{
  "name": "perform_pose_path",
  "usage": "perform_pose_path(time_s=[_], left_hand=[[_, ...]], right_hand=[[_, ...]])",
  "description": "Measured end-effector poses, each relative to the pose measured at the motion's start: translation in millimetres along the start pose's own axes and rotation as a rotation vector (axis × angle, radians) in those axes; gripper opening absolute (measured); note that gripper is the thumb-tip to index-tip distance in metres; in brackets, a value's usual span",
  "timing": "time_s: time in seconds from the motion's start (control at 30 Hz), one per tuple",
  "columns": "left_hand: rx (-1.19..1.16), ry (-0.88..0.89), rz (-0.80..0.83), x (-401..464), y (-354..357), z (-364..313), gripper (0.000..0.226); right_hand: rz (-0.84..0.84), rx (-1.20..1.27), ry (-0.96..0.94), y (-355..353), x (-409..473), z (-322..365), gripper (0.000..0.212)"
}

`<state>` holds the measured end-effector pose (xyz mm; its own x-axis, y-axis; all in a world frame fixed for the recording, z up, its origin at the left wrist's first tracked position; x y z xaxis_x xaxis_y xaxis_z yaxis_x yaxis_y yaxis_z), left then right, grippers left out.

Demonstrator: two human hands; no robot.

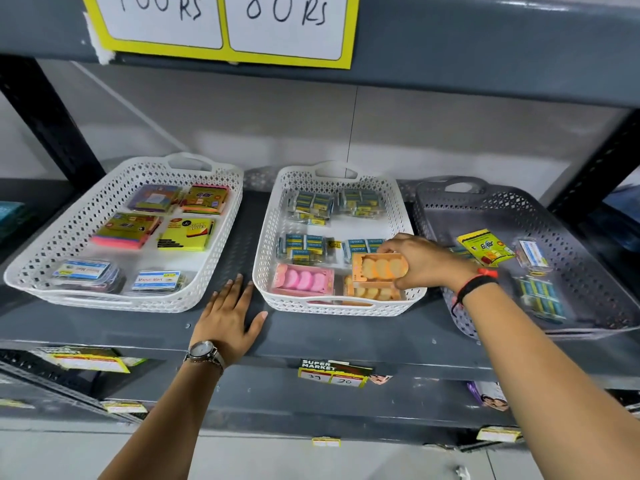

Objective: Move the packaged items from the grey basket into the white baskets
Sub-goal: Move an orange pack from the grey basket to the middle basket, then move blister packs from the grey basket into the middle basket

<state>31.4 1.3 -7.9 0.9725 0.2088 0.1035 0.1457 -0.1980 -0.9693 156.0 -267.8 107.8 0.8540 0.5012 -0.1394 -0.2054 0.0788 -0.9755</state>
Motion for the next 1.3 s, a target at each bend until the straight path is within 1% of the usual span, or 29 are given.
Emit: perform_pose_path(time_s=[0.23, 0.37, 0.53, 0.6, 0.67, 0.7, 0.73, 0.8, 0.83, 0.87, 0.9, 0.93, 1.0, 1.07, 1.1, 1.17, 1.23, 1.3], left_hand=[[-0.018, -0.004, -0.009, -0.7, 0.6, 0.8, 0.096], [-0.028, -0.001, -0.023, 0.4, 0.2, 1.9, 0.094], [-0.049, -0.001, -0.028, 1.0, -0.4, 2.1, 0.094], [-0.052, 0.0, -0.031, 1.1, -0.8, 2.5, 0.094], [-0.051, 0.004, -0.03, 1.0, -0.8, 3.1, 0.094], [-0.053, 0.005, -0.029, 1.2, -0.8, 3.1, 0.094], [-0.053, 0.006, -0.029, 1.2, -0.8, 3.4, 0.094], [-0.055, 0.004, -0.03, 1.3, -0.4, 3.2, 0.095], [-0.056, 0.003, -0.03, 1.5, -0.1, 3.1, 0.095], [-0.056, 0.002, -0.028, 1.7, 0.2, 3.2, 0.095], [-0.058, 0.001, -0.027, 1.8, 0.4, 3.2, 0.095], [-0.061, 0.002, -0.031, 1.9, 0.2, 3.0, 0.094], [-0.067, 0.003, -0.038, 1.7, -0.2, 3.0, 0.094], [-0.066, 0.005, -0.039, 1.5, -0.7, 2.6, 0.094], [-0.067, 0.005, -0.04, 1.4, -0.9, 2.5, 0.094], [-0.07, 0.002, -0.042, 1.6, -1.3, 2.3, 0.094], [-0.065, 0.003, -0.04, 1.8, -1.5, 2.5, 0.094], [-0.062, 0.004, -0.036, 1.8, -1.5, 2.6, 0.094]], right_hand=[[0.094, 0.083, 0.029, 12.8, 1.8, -3.3, 0.065], [0.108, 0.096, 0.035, 18.1, 2.6, -2.7, 0.062], [0.119, 0.148, 0.034, 20.1, 3.1, 1.5, 0.065], [0.142, 0.16, 0.045, 17.3, 1.0, 1.2, 0.069], [0.119, 0.219, 0.068, 6.7, -2.4, -4.3, 0.071], [0.059, 0.27, 0.09, -2.5, -4.7, -11.0, 0.067], [-0.033, 0.318, 0.131, -13.1, -7.9, -21.7, 0.061], [-0.263, 0.346, 0.277, -33.9, -20.5, -56.2, 0.044], [-0.362, 0.312, 0.375, -39.9, -29.8, -79.5, 0.035], [-0.417, 0.257, 0.464, -41.3, -39.8, -103.5, 0.025], [-0.406, 0.202, 0.537, -38.4, -49.5, -125.6, 0.019], [-0.338, 0.164, 0.616, -30.5, -57.3, -145.4, 0.025], [-0.129, 0.182, 0.789, -5.7, -70.6, -173.9, 0.046], [0.001, 0.285, 0.886, 14.4, -79.4, -184.5, 0.066], [0.022, 0.316, 0.908, 21.6, -79.7, -187.2, 0.073], [0.006, 0.301, 0.953, 28.8, -78.0, -191.3, 0.079], [-0.066, 0.235, 0.989, 30.0, -76.7, -195.2, 0.075], [-0.126, 0.167, 1.016, 30.6, -77.7, -196.9, 0.067]])
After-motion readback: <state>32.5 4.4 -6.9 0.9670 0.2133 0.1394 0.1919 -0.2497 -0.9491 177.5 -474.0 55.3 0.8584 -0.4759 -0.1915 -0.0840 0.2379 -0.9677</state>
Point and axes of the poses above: each hand's wrist, its own x-axis towards the middle knuckle, its own y-axis out of the palm, z = x × y, the point moved 3 cm from there along x, towards the middle knuckle, and after that the axes turned 8 degrees about -z, right-handed, at the moved point
